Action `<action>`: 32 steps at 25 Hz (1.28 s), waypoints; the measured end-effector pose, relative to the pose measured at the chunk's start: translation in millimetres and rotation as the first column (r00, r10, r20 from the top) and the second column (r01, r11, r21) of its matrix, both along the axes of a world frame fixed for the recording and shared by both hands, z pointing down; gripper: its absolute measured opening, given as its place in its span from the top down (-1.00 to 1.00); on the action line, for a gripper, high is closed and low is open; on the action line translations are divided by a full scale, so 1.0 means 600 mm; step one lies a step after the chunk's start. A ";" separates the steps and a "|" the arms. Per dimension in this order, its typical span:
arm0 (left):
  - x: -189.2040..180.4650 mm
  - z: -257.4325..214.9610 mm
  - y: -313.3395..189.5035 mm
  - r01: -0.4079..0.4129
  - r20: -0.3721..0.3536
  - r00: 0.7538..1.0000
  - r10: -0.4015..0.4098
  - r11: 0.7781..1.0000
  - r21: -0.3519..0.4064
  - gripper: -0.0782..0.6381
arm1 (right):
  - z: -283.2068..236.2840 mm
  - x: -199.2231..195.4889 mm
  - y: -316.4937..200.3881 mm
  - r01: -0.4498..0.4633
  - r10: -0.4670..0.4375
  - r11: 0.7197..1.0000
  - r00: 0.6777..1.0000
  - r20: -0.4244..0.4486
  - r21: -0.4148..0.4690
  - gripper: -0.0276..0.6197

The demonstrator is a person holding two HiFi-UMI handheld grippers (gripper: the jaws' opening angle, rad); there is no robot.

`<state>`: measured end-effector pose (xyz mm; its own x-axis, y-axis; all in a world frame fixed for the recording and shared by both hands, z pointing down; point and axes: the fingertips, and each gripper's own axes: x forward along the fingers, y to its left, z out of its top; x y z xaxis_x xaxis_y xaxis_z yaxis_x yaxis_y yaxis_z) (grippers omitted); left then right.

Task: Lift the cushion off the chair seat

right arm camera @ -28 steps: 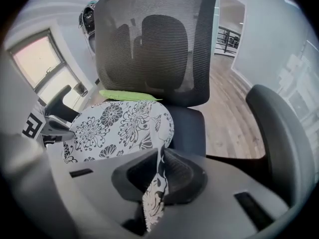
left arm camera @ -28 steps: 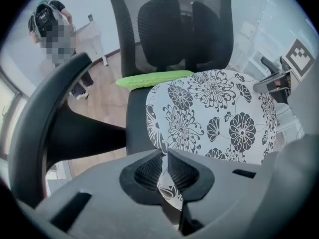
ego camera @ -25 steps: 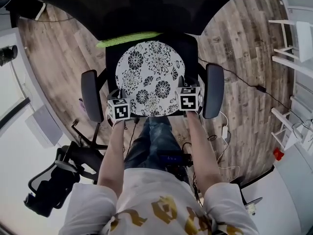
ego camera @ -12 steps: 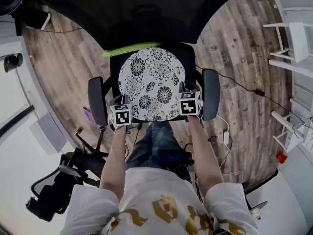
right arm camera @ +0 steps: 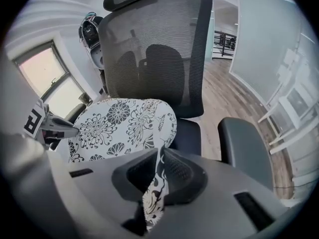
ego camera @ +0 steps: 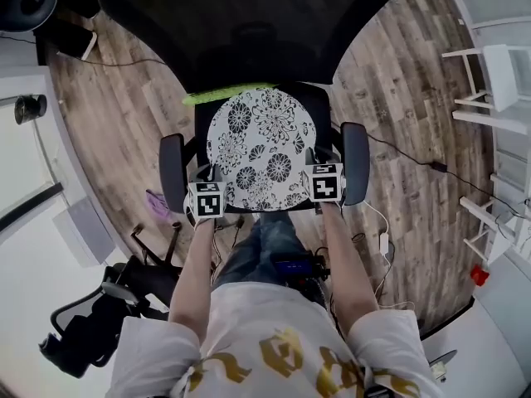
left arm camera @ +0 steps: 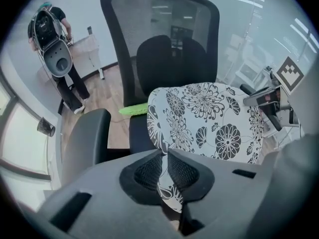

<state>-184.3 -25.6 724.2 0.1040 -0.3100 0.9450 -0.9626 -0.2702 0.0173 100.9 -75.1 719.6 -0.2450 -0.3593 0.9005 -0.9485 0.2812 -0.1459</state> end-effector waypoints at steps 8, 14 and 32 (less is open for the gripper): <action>-0.030 -0.024 0.007 0.037 -0.013 0.999 -0.037 0.999 -0.003 0.71 | -0.028 0.020 0.012 -0.010 0.010 1.000 0.999 -0.035 0.010 0.82; -0.047 -0.053 0.010 0.068 -0.008 0.998 -0.068 0.998 -0.001 0.71 | -0.059 0.025 0.015 -0.019 0.020 0.999 0.999 -0.033 0.046 0.82; -0.036 -0.180 -0.027 0.098 -0.143 0.986 -0.084 0.991 0.094 0.71 | -0.161 0.025 0.030 -0.053 0.053 0.991 0.999 0.003 0.125 0.82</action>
<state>-205.8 -41.6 616.1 0.1989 -0.4170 0.8869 -0.9735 -0.1885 0.1297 115.7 -57.3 623.3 -0.2224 -0.4816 0.8477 -0.9626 0.2466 -0.1125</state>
